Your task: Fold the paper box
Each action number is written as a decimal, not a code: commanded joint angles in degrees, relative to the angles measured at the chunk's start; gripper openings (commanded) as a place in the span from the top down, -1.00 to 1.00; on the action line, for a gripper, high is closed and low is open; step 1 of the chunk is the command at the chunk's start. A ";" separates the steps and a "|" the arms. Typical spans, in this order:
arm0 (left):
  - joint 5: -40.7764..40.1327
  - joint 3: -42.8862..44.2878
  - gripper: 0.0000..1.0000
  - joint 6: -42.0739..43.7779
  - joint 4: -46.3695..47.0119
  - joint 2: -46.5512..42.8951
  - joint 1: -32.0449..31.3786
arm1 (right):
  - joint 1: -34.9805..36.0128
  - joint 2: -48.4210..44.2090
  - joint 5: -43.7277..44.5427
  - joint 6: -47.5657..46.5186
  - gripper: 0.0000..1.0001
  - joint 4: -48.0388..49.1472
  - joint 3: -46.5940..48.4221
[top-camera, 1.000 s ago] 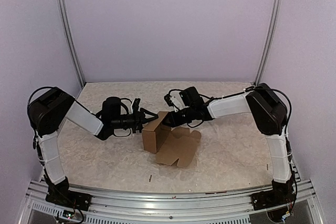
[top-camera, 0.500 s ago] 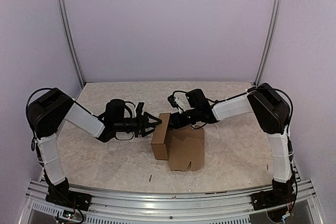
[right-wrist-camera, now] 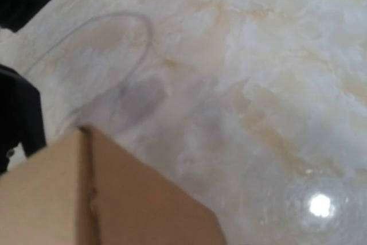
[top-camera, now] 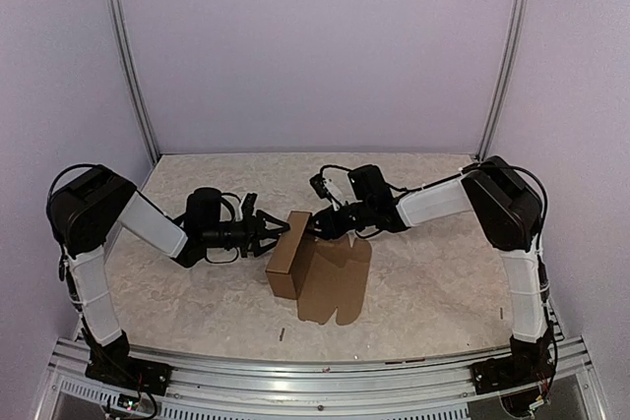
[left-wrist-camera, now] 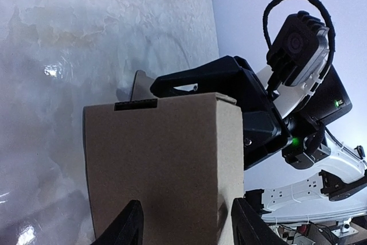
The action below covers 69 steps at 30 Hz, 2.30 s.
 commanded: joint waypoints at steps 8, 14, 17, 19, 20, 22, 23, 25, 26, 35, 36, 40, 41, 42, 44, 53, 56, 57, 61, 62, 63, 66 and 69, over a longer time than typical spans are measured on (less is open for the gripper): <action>3.62 1.07 -0.03 -1.62 3.32 2.96 1.86 | 0.59 4.34 1.03 -4.01 0.25 -0.35 4.69; 5.48 1.06 -0.03 -3.72 6.44 4.79 2.96 | 1.39 5.25 -2.31 -5.54 0.25 1.69 5.79; 5.95 1.22 -0.03 -4.39 7.13 5.35 3.30 | 1.73 6.21 -2.57 -5.94 0.28 1.18 7.11; 6.20 1.33 -0.03 -4.75 7.39 5.63 3.48 | 1.78 7.20 -2.46 -5.94 0.33 0.67 8.39; 6.36 1.40 -0.03 -5.04 7.50 5.85 3.59 | 1.86 7.71 -2.17 -5.97 0.37 0.09 9.10; 6.76 1.51 -0.03 -5.53 8.11 6.19 3.74 | 1.95 8.76 -0.99 -6.10 0.48 -1.44 10.43; 6.87 1.49 -0.03 -5.72 8.27 6.33 3.79 | 1.96 9.06 -0.72 -5.87 0.55 -1.53 10.84; 6.87 1.53 -0.03 -6.03 8.52 6.60 3.80 | 1.96 9.29 -0.13 -5.56 0.67 -1.69 11.11; 6.99 1.45 -0.03 -6.30 8.75 6.70 3.87 | 1.96 9.43 0.11 -5.25 0.71 -1.81 11.40; 4.97 2.30 -0.03 -10.98 12.92 5.54 0.53 | 2.36 9.39 8.95 3.12 0.95 -11.91 16.84; 4.48 2.95 -0.03 -10.90 12.47 5.18 -0.36 | 2.59 9.13 10.05 3.28 0.94 -13.65 17.78; 2.08 5.10 -0.01 -10.24 9.50 3.65 -2.88 | 2.75 7.82 15.65 3.09 0.94 -17.99 19.67; 1.41 5.42 -0.01 -9.75 8.69 3.17 -3.48 | 2.72 7.63 16.88 3.36 0.94 -18.71 19.73; 0.94 5.72 0.00 -9.17 7.38 2.31 -4.07 | 2.60 7.38 17.54 3.89 0.95 -19.12 19.56; 0.08 6.37 0.00 -7.82 4.87 0.93 -5.24 | 2.49 6.74 18.24 5.28 0.95 -19.21 18.40; -4.11 5.11 0.00 -4.20 1.90 -4.09 -7.73 | 1.58 4.78 15.86 10.81 0.94 -18.23 14.22; -5.12 3.52 0.00 -5.03 2.21 -4.49 -6.84 | 0.30 1.79 10.29 7.69 0.89 -17.31 12.16; -5.67 2.20 -0.01 -5.24 2.41 -4.91 -6.02 | -0.17 0.25 9.32 4.68 0.88 -18.68 11.57; -7.81 -2.98 -0.04 -2.09 -1.57 -9.71 -1.89 | -1.22 -3.30 9.52 -11.74 0.90 -35.09 15.15; -8.40 -3.66 -0.04 -0.26 -3.79 -10.85 -0.92 | -1.39 -3.75 9.80 -15.90 0.91 -39.61 16.08; -9.13 -4.16 -0.05 1.38 -6.08 -12.78 -0.08 | -1.50 -4.24 10.09 -19.28 0.92 -43.32 16.40; -10.88 -4.97 -0.08 5.80 -11.46 -16.92 1.86 | -1.42 -5.56 12.43 -25.93 0.92 -52.75 16.14; -11.77 -5.45 -0.09 8.17 -15.02 -19.60 3.05 | -1.31 -5.21 15.61 -30.81 0.92 -62.29 18.06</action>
